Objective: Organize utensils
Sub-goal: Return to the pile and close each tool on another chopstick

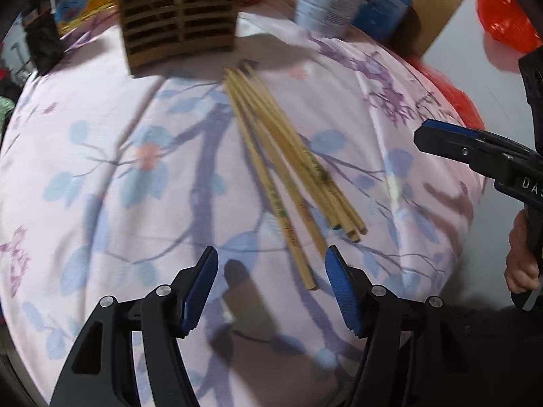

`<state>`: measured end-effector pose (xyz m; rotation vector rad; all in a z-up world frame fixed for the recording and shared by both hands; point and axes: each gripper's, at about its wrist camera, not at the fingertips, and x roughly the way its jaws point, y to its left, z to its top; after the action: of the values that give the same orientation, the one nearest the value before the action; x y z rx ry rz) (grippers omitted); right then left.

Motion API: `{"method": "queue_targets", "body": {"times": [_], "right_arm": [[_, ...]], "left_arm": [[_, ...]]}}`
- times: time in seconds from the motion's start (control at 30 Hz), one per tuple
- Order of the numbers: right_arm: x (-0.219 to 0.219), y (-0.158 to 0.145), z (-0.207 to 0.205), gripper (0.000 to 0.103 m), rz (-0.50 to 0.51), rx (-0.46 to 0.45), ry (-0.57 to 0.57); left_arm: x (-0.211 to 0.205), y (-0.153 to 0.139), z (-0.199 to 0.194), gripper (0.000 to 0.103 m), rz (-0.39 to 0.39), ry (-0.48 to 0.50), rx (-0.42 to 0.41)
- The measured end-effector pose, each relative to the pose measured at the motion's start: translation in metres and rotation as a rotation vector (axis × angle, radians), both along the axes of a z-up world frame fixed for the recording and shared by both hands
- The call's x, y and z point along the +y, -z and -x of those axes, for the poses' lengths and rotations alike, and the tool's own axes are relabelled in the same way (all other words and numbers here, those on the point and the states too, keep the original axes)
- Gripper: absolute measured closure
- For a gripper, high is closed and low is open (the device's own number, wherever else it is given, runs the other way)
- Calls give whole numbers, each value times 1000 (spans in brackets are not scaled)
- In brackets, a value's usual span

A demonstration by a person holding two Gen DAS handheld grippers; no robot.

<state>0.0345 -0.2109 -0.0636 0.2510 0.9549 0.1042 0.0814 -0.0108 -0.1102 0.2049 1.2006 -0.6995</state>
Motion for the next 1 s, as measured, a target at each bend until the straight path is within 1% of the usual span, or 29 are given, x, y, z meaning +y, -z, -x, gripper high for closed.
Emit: {"method": "queue_targets", "body": {"times": [0.03, 0.13, 0.23, 0.3, 0.33, 0.4, 0.43, 0.5, 0.57, 0.63, 0.77, 0.93, 1.0], "right_arm": [[-1, 0, 2, 64, 2, 0, 2], [-4, 0, 6, 63, 9, 2, 11], [-8, 1, 8, 63, 3, 4, 22], [-9, 1, 8, 63, -1, 4, 23], [-9, 2, 7, 63, -3, 4, 21], [-7, 2, 4, 63, -5, 5, 10], [-5, 3, 2, 63, -7, 7, 1], [0, 6, -4, 63, -13, 12, -25], [5, 8, -9, 63, -17, 21, -51], [15, 17, -18, 63, -30, 55, -103], [37, 35, -30, 63, -25, 117, -191], [50, 45, -37, 64, -52, 160, -244], [51, 53, -39, 64, -42, 189, -242]], "left_arm": [[-3, 2, 1, 38, -2, 15, -5], [-11, 12, 4, 39, -58, 39, -37], [-15, 11, 10, 39, -90, 56, -93], [-12, 12, 10, 45, -123, 44, -132], [-8, 12, 7, 47, -133, 20, -148], [3, 11, -4, 60, -131, -36, -146], [10, 10, -9, 63, -125, -69, -136], [23, 10, -17, 66, -141, -127, -140], [32, 9, -21, 71, -135, -160, -135], [36, 8, -23, 71, -134, -181, -132], [42, 7, -21, 71, -129, -220, -138], [49, 7, -19, 71, -130, -240, -134], [50, 7, -20, 71, -126, -240, -130]]}}
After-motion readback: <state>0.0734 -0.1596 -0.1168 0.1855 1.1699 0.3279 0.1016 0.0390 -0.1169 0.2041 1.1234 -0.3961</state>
